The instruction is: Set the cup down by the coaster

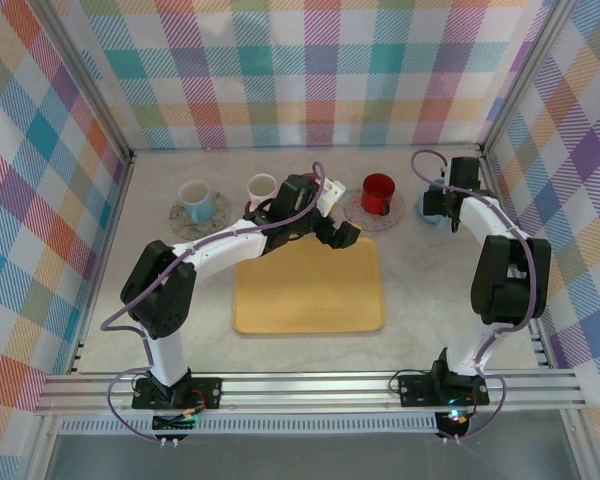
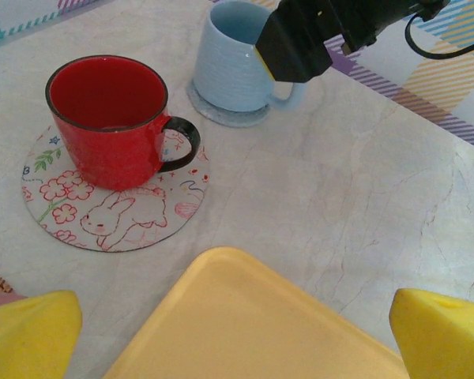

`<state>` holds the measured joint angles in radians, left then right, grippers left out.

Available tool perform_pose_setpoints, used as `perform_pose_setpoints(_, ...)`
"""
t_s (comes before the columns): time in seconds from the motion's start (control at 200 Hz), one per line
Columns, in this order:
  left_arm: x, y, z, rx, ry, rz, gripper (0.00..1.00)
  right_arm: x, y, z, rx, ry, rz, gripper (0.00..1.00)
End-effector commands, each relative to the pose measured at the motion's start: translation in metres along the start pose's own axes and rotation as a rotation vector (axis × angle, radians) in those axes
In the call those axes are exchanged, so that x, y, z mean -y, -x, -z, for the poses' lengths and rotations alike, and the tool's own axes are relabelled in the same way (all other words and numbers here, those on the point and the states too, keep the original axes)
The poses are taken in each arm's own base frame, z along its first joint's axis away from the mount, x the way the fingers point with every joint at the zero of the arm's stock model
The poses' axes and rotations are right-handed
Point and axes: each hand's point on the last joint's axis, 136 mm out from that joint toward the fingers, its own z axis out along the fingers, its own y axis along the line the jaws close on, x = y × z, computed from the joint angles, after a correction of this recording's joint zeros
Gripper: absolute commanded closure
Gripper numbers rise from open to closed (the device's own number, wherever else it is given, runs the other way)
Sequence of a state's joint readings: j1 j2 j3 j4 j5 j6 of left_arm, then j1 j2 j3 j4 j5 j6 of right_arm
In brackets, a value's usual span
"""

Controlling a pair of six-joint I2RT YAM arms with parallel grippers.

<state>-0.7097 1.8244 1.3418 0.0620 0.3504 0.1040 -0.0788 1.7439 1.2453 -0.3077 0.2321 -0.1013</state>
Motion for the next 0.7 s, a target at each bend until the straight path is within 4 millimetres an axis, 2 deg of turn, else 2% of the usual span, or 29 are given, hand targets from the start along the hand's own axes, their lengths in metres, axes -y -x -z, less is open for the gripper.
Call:
perform_pose_setpoints(0.0,0.022,0.029,0.006,0.052,-0.034,-0.071,0.00,0.002,0.015,0.022,0.056,-0.002,-0.030,0.07)
perform_pose_setpoints(0.045,0.024,0.033,0.008,0.058,-0.034,-0.080,0.00,0.003,0.018,0.028,0.069,-0.004,-0.033,0.00)
perform_pose_setpoints(0.18,0.032,0.049,0.016,0.095,-0.017,-0.107,0.00,0.003,0.027,0.049,0.112,0.011,-0.043,0.01)
perform_pose_setpoints(0.345,0.036,0.079,0.039,0.176,0.045,-0.134,0.00,-0.003,0.039,0.080,0.190,0.074,-0.064,0.01)
perform_pose_setpoints(0.54,0.030,0.115,0.092,0.321,0.186,-0.143,0.00,-0.025,0.046,0.121,0.311,0.231,-0.086,0.01)
perform_pose_setpoints(0.6,0.025,0.125,0.115,0.374,0.251,-0.142,0.00,-0.030,0.047,0.135,0.369,0.276,-0.089,0.01)
perform_pose_setpoints(0.695,0.013,0.130,0.153,0.429,0.376,-0.138,0.00,-0.038,0.048,0.156,0.471,0.335,-0.092,0.01)
